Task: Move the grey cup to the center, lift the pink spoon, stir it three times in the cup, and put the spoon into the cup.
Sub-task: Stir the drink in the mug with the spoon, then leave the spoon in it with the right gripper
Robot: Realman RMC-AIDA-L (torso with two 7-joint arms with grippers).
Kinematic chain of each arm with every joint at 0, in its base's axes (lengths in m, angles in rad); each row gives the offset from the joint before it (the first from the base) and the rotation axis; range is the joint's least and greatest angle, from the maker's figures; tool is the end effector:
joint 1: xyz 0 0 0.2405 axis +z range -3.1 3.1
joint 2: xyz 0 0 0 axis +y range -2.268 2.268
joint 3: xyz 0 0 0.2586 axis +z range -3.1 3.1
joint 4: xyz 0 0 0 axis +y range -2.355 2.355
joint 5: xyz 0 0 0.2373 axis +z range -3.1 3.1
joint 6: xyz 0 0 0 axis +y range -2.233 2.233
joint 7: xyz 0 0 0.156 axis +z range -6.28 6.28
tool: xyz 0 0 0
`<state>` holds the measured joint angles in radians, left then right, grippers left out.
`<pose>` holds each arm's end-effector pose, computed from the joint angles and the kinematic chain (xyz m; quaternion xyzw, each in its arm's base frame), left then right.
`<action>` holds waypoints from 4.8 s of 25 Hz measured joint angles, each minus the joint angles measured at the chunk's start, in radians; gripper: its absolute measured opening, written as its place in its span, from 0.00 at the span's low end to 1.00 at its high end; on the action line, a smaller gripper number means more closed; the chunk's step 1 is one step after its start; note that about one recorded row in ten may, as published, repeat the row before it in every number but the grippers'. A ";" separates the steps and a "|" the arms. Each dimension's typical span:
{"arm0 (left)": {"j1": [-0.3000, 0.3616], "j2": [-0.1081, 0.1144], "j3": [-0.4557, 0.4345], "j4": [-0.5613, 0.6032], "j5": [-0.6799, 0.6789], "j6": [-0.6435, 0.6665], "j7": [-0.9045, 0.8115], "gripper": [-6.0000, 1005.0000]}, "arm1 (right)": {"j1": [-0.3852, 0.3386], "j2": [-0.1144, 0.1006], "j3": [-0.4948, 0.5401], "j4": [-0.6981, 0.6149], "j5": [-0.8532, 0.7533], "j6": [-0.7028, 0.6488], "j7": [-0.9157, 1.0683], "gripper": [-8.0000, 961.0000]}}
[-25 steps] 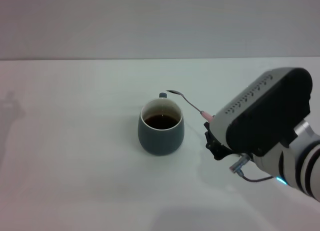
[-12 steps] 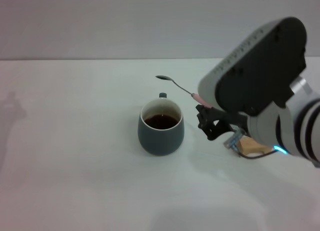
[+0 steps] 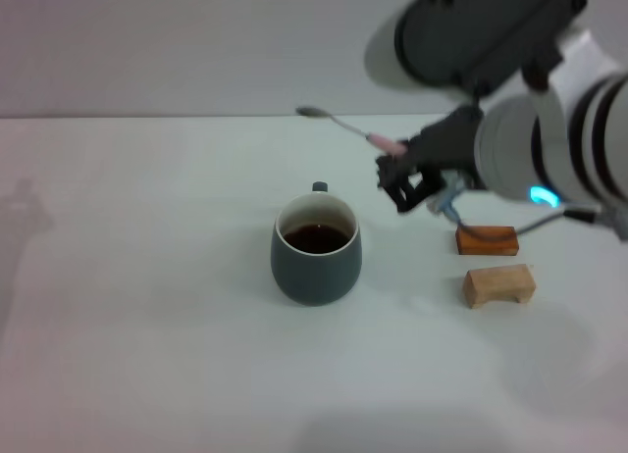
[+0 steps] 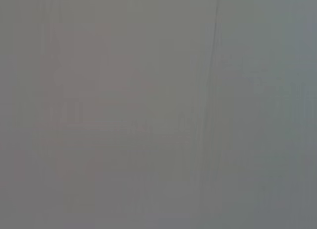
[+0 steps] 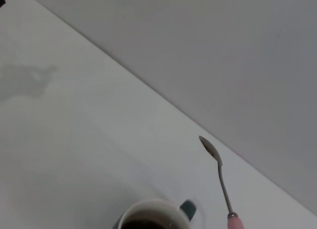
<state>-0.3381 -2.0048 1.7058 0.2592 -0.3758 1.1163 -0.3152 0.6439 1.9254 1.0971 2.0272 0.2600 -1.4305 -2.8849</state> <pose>-0.3856 0.3576 0.0428 -0.6161 -0.2693 -0.3348 0.6601 0.0127 0.3189 -0.0170 -0.9073 0.1960 -0.0545 0.3679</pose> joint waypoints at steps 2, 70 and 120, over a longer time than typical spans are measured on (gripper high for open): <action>-0.002 0.000 0.000 0.000 0.000 0.000 0.000 0.01 | 0.061 -0.002 0.045 -0.008 0.039 -0.057 -0.001 0.13; 0.059 -0.039 -0.009 -0.012 -0.001 0.210 -0.082 0.01 | 0.559 -0.021 0.097 -0.877 0.532 -0.115 -0.011 0.13; 0.080 -0.052 0.007 -0.014 0.003 0.253 -0.114 0.02 | 0.611 0.055 0.021 -1.005 0.611 -0.033 -0.011 0.13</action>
<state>-0.2585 -2.0570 1.7129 0.2452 -0.3726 1.3689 -0.4294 1.2547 1.9803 1.1179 1.0225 0.8708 -1.4632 -2.8956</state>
